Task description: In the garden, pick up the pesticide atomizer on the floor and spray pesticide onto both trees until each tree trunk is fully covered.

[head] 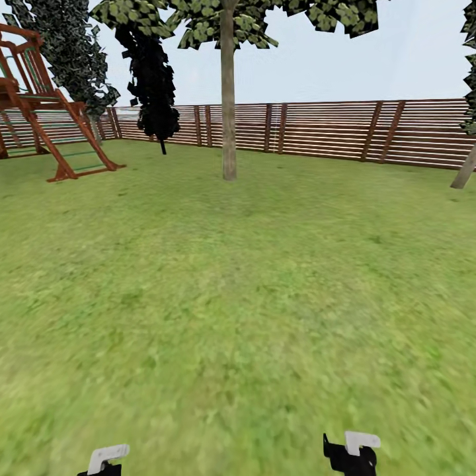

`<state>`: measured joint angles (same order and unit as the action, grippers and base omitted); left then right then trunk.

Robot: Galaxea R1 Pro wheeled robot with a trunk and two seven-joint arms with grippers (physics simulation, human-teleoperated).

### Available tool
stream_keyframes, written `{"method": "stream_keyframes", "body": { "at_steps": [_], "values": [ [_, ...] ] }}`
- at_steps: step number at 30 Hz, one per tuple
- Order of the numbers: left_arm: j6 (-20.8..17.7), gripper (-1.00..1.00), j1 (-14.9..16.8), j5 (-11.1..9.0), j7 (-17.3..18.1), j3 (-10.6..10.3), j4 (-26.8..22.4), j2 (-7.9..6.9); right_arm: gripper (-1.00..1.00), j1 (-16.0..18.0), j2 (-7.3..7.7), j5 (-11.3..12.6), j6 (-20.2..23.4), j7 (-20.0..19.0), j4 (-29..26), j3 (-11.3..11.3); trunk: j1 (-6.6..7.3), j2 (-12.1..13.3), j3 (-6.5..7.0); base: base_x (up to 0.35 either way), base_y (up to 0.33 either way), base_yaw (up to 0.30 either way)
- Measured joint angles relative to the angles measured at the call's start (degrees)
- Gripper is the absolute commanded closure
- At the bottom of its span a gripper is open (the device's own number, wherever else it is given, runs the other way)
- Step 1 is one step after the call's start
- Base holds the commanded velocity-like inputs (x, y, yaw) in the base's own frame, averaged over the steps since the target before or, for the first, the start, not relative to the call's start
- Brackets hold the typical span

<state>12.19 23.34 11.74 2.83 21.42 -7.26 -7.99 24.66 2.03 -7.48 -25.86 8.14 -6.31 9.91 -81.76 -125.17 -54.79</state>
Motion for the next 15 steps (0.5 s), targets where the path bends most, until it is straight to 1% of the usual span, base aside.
{"method": "stream_keyframes", "body": {
  "at_steps": [15],
  "values": [
    [0.0, 1.0, 0.0, 0.0, 0.0, 0.0, 0.0, 0.03, -1.0, 0.0, 0.0, 0.0, 0.0, 0.0, 0.0, 0.0, 0.0, 0.0, 0.0, 0.338, 0.0, 0.0]
  ]
}}
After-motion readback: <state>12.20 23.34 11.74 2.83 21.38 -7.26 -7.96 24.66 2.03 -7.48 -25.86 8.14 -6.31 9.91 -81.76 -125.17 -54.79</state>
